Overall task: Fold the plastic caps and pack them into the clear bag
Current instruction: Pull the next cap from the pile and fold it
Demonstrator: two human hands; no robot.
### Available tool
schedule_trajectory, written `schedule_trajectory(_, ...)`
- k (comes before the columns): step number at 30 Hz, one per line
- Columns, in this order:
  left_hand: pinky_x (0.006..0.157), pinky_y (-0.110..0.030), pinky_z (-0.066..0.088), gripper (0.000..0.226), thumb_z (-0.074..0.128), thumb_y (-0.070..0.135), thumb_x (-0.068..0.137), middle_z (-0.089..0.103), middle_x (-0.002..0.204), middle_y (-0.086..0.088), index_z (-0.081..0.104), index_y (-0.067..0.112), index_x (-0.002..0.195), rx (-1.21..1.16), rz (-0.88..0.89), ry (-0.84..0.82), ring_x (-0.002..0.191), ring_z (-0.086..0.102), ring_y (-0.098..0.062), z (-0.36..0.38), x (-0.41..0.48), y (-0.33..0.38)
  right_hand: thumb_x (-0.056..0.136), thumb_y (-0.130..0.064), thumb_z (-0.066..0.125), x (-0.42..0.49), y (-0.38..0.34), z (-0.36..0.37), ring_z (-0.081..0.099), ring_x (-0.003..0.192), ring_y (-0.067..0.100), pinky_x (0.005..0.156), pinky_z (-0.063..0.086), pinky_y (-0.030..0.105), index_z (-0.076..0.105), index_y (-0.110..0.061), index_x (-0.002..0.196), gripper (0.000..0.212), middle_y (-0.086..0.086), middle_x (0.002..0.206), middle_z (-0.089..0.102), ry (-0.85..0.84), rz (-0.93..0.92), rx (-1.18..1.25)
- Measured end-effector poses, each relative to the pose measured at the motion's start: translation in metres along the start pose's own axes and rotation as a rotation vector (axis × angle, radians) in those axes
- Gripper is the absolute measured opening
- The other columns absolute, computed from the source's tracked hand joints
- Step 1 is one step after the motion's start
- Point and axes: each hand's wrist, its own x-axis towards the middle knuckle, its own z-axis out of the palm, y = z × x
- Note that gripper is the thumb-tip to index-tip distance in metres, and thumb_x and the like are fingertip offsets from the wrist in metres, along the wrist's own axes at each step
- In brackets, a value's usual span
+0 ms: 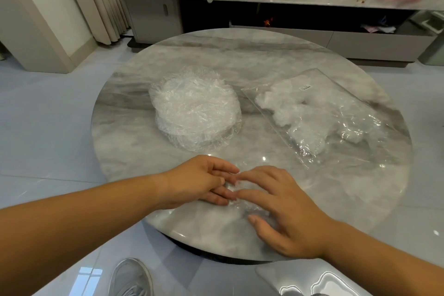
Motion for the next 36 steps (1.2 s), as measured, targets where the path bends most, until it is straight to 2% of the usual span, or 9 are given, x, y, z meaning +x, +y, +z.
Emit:
schedule_trajectory(6, 0.085, -0.039, 0.061, 0.033, 0.054, -0.006, 0.096, 0.073, 0.112, -0.010, 0.062, 0.012, 0.123, 0.058, 0.002, -0.014, 0.096, 0.074, -0.028, -0.004, 0.005, 0.005, 0.095, -0.040, 0.056, -0.006, 0.003, 0.004, 0.052, 0.120, 0.019, 0.104, 0.037, 0.038, 0.068, -0.023, 0.116, 0.030, -0.007, 0.120, 0.062, -0.126, 0.018, -0.111)
schedule_trajectory(10, 0.067, -0.029, 0.057, 0.021, 0.080, 0.014, 0.084, 0.072, 0.085, -0.006, 0.068, 0.014, 0.102, 0.383, 0.169, 0.221, 0.067, 0.067, -0.013, -0.004, 0.014, 0.007, 0.095, -0.037, 0.057, -0.013, 0.005, 0.003, 0.056, 0.113, 0.021, 0.103, 0.040, 0.037, 0.071, -0.017, 0.111, 0.029, -0.002, 0.115, 0.064, -0.118, -0.003, -0.078)
schedule_trajectory(15, 0.076, -0.014, 0.050, 0.044, 0.087, 0.037, 0.074, 0.064, 0.096, 0.009, 0.068, 0.024, 0.112, 0.758, 0.180, 0.199, 0.077, 0.061, -0.001, 0.006, 0.023, 0.019, 0.092, -0.039, 0.061, -0.018, 0.005, -0.001, 0.057, 0.123, 0.022, 0.114, 0.035, 0.042, 0.071, -0.013, 0.114, 0.035, 0.001, 0.123, 0.067, -0.170, -0.078, -0.065)
schedule_trajectory(18, 0.071, -0.016, 0.047, 0.044, 0.086, 0.041, 0.075, 0.064, 0.089, 0.010, 0.069, 0.022, 0.111, 0.849, 0.081, 0.152, 0.077, 0.059, -0.002, 0.013, 0.026, 0.022, 0.091, -0.042, 0.060, -0.020, 0.007, -0.004, 0.055, 0.128, 0.021, 0.118, 0.030, 0.045, 0.069, -0.013, 0.116, 0.040, -0.001, 0.123, 0.068, -0.210, -0.107, -0.064)
schedule_trajectory(23, 0.066, -0.028, 0.056, 0.025, 0.086, 0.020, 0.077, 0.072, 0.078, -0.008, 0.075, 0.003, 0.092, 0.572, -0.048, 0.143, 0.067, 0.065, -0.012, 0.008, 0.026, 0.019, 0.092, -0.040, 0.061, -0.021, 0.010, -0.007, 0.051, 0.133, 0.019, 0.113, 0.036, 0.045, 0.067, -0.015, 0.126, 0.042, 0.002, 0.134, 0.060, 0.022, 0.035, 0.056)
schedule_trajectory(28, 0.080, -0.040, 0.062, 0.024, 0.069, 0.000, 0.090, 0.076, 0.100, -0.015, 0.064, -0.003, 0.113, -0.060, -0.130, 0.126, 0.091, 0.075, -0.026, 0.003, 0.021, 0.021, 0.084, -0.064, 0.055, -0.007, 0.004, -0.015, 0.034, 0.140, -0.006, 0.111, 0.030, 0.016, 0.067, -0.048, 0.119, 0.040, -0.020, 0.146, 0.043, 0.132, 0.560, 0.478)
schedule_trajectory(30, 0.086, -0.046, 0.060, 0.029, 0.062, -0.002, 0.094, 0.073, 0.112, -0.019, 0.060, -0.001, 0.122, -0.231, -0.110, 0.096, 0.102, 0.073, -0.030, 0.003, 0.020, 0.023, 0.085, -0.062, 0.064, 0.003, 0.000, -0.019, 0.042, 0.127, -0.018, 0.102, 0.034, 0.008, 0.072, -0.048, 0.111, 0.031, -0.021, 0.139, 0.053, 0.162, 0.716, 0.761)
schedule_trajectory(32, 0.093, -0.050, 0.057, 0.031, 0.057, -0.002, 0.096, 0.071, 0.117, -0.021, 0.057, 0.000, 0.127, -0.337, -0.084, 0.059, 0.107, 0.070, -0.034, 0.005, 0.019, 0.024, 0.087, -0.053, 0.064, 0.009, 0.001, -0.018, 0.055, 0.116, -0.013, 0.098, 0.040, 0.016, 0.077, -0.041, 0.107, 0.027, -0.019, 0.125, 0.067, 0.199, 0.780, 0.980)
schedule_trajectory(36, 0.087, -0.047, 0.060, 0.032, 0.052, -0.003, 0.098, 0.069, 0.120, -0.022, 0.056, 0.001, 0.130, -0.387, -0.065, -0.012, 0.109, 0.069, -0.035, 0.014, 0.015, 0.024, 0.085, -0.049, 0.056, 0.018, 0.002, -0.016, 0.064, 0.122, 0.018, 0.105, 0.046, 0.037, 0.076, -0.023, 0.117, 0.046, -0.001, 0.126, 0.072, 0.235, 0.819, 1.286)
